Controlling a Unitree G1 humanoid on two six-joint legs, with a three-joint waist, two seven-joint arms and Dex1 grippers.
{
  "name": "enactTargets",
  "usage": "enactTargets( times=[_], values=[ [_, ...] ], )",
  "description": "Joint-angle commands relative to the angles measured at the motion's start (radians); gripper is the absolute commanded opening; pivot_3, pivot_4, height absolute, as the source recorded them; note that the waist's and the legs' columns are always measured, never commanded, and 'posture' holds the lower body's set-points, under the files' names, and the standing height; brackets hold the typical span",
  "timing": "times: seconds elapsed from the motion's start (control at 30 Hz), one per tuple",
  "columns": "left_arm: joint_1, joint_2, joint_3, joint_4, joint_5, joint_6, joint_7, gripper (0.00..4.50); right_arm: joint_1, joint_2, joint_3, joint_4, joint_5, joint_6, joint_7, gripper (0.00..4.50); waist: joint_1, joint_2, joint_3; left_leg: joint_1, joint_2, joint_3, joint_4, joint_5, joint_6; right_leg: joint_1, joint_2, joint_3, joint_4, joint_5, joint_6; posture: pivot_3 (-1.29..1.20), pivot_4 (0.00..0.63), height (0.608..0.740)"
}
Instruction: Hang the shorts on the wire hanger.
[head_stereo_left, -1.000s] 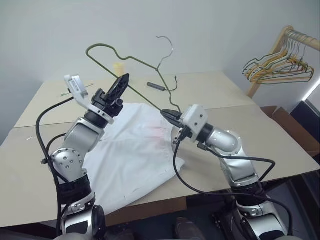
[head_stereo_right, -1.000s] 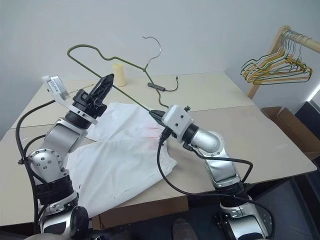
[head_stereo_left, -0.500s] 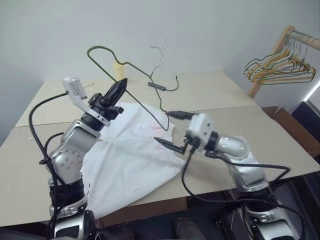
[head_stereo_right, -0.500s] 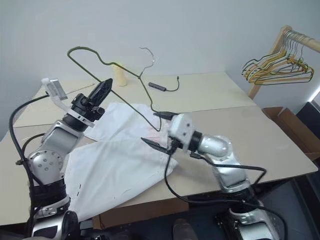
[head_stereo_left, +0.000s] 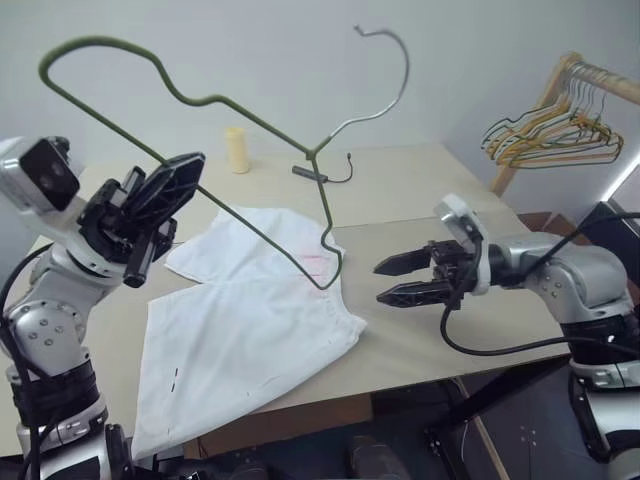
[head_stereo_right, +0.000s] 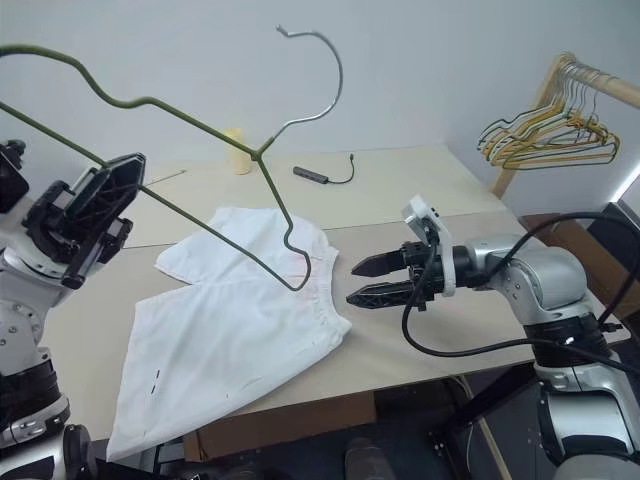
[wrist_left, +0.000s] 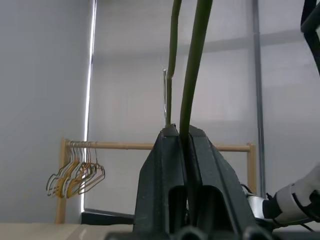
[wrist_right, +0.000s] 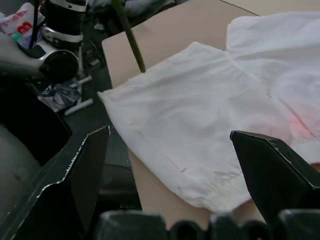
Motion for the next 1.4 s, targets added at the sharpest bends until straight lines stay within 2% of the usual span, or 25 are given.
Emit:
enactTargets(
  times=[0.03, 0.27, 0.57, 0.67, 0.97, 1.03, 1.17, 1.27, 1.4],
  values=[
    [-0.027, -0.020, -0.003, -0.008, -0.005, -0.036, -0.016, 0.00, -0.035, 0.054, 0.008, -0.043, 0.008, 0.025, -0.038, 4.49, 0.002, 0.000, 0.000, 0.000, 0.000, 0.000, 0.000, 0.000, 0.000, 0.000, 0.000, 0.000, 0.000, 0.000, 0.000, -0.10, 0.000, 0.740],
    [-0.006, -0.051, -0.037, -0.041, 0.023, -0.055, 0.004, 0.00, -0.050, 0.152, -0.033, -0.104, 0.056, 0.104, -0.150, 4.49, 0.004, 0.000, 0.000, -0.003, 0.000, 0.000, 0.000, 0.000, 0.000, -0.002, -0.001, 0.000, 0.000, 0.003, -0.004, -0.10, 0.000, 0.740],
    [-0.003, -0.068, -0.060, -0.047, 0.054, -0.063, 0.016, 0.00, -0.079, 0.186, -0.062, -0.108, 0.086, 0.129, -0.196, 4.49, 0.001, 0.000, 0.000, -0.002, 0.000, 0.000, 0.000, 0.000, 0.000, -0.002, 0.000, 0.000, 0.000, 0.003, -0.004, -0.11, 0.000, 0.740],
    [-0.007, -0.076, -0.059, -0.045, 0.052, -0.068, 0.021, 0.00, -0.076, 0.185, -0.052, -0.115, 0.087, 0.123, -0.191, 3.89, 0.001, 0.000, 0.000, -0.003, 0.000, 0.000, 0.000, 0.000, 0.000, -0.002, 0.000, 0.000, 0.000, 0.003, -0.003, -0.11, 0.000, 0.740],
    [-0.004, -0.100, -0.076, -0.037, 0.070, -0.089, 0.025, 0.00, -0.076, 0.190, -0.034, -0.104, 0.068, 0.112, -0.196, 0.64, 0.001, 0.000, 0.000, -0.003, 0.000, 0.000, 0.000, 0.000, 0.000, -0.002, 0.000, 0.000, 0.000, 0.003, -0.003, -0.11, 0.000, 0.740],
    [-0.002, -0.101, -0.075, -0.032, 0.073, -0.092, 0.023, 0.00, -0.076, 0.190, -0.034, -0.100, 0.065, 0.109, -0.196, 0.04, 0.000, 0.000, 0.000, -0.002, 0.000, 0.000, 0.000, 0.000, 0.000, -0.002, 0.000, 0.000, 0.000, 0.003, -0.003, -0.11, 0.000, 0.740],
    [0.009, -0.102, -0.074, -0.023, 0.086, -0.099, 0.036, 0.00, -0.071, 0.188, -0.041, -0.098, 0.066, 0.102, -0.191, 0.02, 0.000, 0.000, 0.000, -0.003, 0.000, 0.000, 0.000, 0.000, 0.000, -0.002, 0.000, 0.000, 0.000, 0.002, -0.001, -0.11, 0.000, 0.740],
    [0.014, -0.100, -0.092, -0.017, 0.124, -0.099, 0.073, 0.73, -0.066, 0.188, -0.047, -0.105, 0.070, 0.101, -0.194, 0.00, 0.001, 0.000, 0.000, -0.003, 0.000, 0.000, 0.000, 0.000, 0.000, -0.002, 0.000, 0.000, 0.000, 0.002, -0.001, -0.11, 0.000, 0.740],
    [0.043, -0.071, -0.152, 0.001, 0.245, -0.095, 0.106, 2.07, -0.056, 0.186, -0.079, -0.115, 0.099, 0.120, -0.208, 0.00, 0.001, 0.000, 0.000, -0.003, 0.000, 0.000, 0.000, 0.000, 0.000, -0.002, 0.000, 0.000, 0.000, 0.002, -0.002, -0.11, 0.000, 0.740]
  ],
)
